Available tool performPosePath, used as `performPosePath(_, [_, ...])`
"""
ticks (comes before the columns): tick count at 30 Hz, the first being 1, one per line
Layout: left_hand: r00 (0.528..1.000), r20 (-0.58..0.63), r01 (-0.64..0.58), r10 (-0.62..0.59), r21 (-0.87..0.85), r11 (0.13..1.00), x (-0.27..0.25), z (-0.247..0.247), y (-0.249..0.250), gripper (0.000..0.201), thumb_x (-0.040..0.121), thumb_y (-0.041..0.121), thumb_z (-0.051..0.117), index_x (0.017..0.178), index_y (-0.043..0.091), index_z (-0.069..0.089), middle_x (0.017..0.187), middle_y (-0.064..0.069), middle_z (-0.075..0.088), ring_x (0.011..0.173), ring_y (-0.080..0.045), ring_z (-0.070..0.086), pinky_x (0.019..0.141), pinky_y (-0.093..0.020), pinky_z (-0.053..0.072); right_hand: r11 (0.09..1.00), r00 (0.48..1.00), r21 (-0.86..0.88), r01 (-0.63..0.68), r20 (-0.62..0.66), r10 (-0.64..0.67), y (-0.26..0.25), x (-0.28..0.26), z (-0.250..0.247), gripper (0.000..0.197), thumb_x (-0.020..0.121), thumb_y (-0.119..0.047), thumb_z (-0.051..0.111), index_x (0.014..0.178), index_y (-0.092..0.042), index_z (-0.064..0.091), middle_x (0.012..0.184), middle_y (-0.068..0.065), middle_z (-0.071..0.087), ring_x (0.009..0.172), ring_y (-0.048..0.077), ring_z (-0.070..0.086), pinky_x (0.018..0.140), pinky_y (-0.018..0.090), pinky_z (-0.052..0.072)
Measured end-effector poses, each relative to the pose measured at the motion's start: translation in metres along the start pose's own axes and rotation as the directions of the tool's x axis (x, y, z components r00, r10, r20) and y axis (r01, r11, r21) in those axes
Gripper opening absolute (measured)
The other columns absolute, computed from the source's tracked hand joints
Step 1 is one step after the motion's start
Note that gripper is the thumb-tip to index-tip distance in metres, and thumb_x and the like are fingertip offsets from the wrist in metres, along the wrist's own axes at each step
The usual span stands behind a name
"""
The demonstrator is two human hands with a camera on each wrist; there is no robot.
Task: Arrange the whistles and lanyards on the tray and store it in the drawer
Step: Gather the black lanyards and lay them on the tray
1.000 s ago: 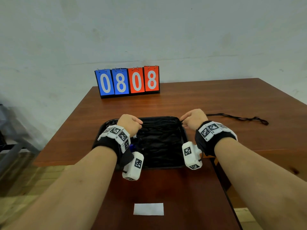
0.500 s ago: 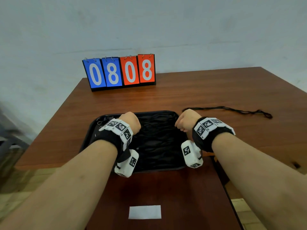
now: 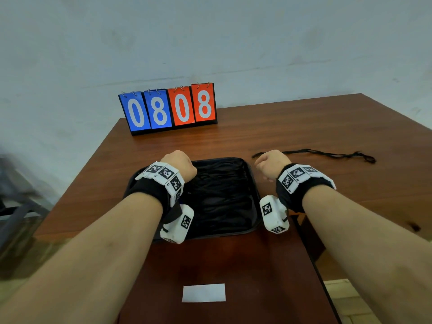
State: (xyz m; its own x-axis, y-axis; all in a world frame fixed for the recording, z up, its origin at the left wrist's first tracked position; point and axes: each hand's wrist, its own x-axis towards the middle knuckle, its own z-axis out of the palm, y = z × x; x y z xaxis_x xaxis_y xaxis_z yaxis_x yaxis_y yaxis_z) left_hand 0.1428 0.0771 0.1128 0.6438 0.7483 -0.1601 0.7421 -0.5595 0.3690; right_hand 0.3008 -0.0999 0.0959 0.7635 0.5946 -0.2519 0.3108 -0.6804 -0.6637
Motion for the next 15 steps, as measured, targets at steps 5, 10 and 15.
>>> performPosePath(5, [0.995,-0.03,-0.095,0.091,-0.197,0.976,-0.014,0.0,0.036,0.018,0.086,0.015,0.058,0.095,0.016,0.074,0.098,0.0,0.069,0.092,-0.019,0.064,0.071,-0.028,0.049,0.996,0.996,0.058,-0.073,-0.048,0.076,0.024,-0.002,-0.019,0.03,0.095,-0.008,0.043,0.114,-0.007,0.067,0.086,0.009,0.064,0.094,0.031,0.065,0.078,0.037,0.052])
performPosePath(10, [0.995,0.037,-0.055,0.088,-0.541,0.839,-0.025,0.023,0.093,0.014,0.091,0.013,0.057,0.089,0.009,0.07,0.08,-0.003,0.064,0.068,-0.016,0.058,0.061,-0.026,0.049,0.988,0.991,0.105,-0.115,-0.052,0.121,0.06,-0.002,-0.044,0.029,0.095,-0.008,0.047,0.115,-0.006,0.067,0.118,0.014,0.065,0.112,0.029,0.061,0.091,0.036,0.049])
performPosePath(15, [0.974,0.193,0.058,0.117,-0.716,0.696,-0.035,0.058,0.149,0.018,0.095,0.018,0.054,0.111,0.011,0.061,0.097,-0.005,0.063,0.078,-0.017,0.06,0.083,-0.032,0.054,0.976,0.983,0.135,-0.172,-0.037,0.178,0.096,-0.002,-0.067,0.025,0.098,-0.009,0.045,0.115,-0.008,0.063,0.09,0.004,0.062,0.077,0.018,0.058,0.057,0.023,0.043])
